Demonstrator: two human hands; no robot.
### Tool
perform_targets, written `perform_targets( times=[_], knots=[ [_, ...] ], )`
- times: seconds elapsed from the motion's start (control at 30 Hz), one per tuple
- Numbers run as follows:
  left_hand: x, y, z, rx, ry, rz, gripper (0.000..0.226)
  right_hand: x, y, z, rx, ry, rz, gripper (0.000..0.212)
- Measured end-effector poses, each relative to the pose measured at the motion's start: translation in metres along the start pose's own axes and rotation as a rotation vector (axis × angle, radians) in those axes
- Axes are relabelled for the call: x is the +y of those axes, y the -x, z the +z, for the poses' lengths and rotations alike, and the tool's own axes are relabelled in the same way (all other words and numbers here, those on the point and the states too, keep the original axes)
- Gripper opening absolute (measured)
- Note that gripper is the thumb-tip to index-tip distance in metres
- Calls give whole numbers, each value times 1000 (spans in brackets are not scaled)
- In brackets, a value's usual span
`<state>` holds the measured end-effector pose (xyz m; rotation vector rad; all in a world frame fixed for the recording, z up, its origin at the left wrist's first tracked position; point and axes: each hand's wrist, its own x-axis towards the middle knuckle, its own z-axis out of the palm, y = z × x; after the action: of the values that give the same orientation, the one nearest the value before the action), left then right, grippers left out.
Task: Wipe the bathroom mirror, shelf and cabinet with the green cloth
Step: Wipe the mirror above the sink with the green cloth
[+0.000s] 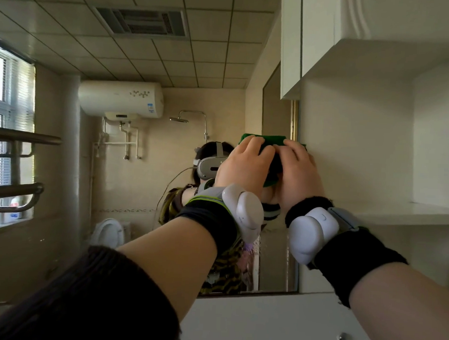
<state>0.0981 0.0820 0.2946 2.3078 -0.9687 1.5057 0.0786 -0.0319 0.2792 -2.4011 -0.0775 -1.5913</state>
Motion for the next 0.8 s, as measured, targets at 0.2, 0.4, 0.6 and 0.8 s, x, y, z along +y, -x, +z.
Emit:
perform_targets(
  times=[0.2,0.4,0.6,0.8],
  knots=[
    [0,0,2,9,31,19,36,-1,9,9,18,-49,24,55],
    [1,18,6,-66,37,86,40,-1,33,22,63,-26,53,56],
    [-1,29,13,-86,54,96,36,-4,51,28,94,-38,83,55],
    [0,36,9,-100,94,115,39,-7,60,30,110,-47,85,58]
  ],
)
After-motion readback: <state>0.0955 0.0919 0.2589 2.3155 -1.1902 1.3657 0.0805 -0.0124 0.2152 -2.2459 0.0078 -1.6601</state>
